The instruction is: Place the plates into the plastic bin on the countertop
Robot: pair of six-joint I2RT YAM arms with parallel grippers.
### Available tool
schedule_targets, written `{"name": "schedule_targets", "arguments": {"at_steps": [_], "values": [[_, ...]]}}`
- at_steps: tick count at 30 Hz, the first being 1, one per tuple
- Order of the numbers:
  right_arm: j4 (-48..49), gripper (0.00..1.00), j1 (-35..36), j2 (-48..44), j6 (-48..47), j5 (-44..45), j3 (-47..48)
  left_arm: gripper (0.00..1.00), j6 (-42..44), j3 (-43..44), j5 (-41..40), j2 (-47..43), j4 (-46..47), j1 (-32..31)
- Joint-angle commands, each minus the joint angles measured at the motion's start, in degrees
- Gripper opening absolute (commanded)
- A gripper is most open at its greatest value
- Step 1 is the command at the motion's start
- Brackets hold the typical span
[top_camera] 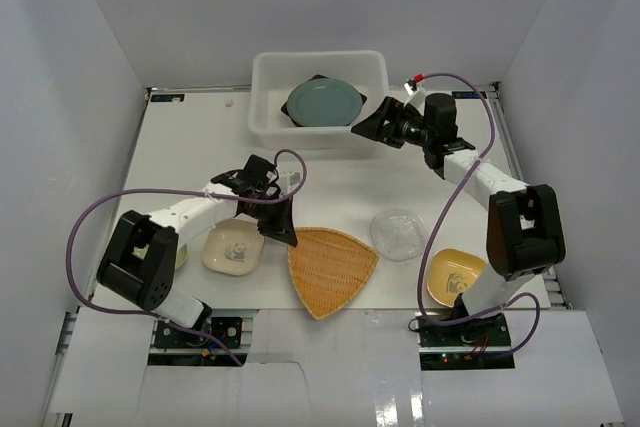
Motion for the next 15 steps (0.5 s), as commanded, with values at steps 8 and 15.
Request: {"name": "schedule_targets", "arguments": {"at_steps": [8, 15], "values": [[3.4, 0.90, 0.6, -9.8, -2.0, -0.4, -4.7, 0.00, -2.5, 4.0, -2.4, -11.5, -2.1, 0.0], [2.8, 0.91, -0.5, -23.5, -2.5, 3.9, -11.3, 0.00, -10.5, 14.0, -5.2, -20.6, 1.9, 0.6]]}}
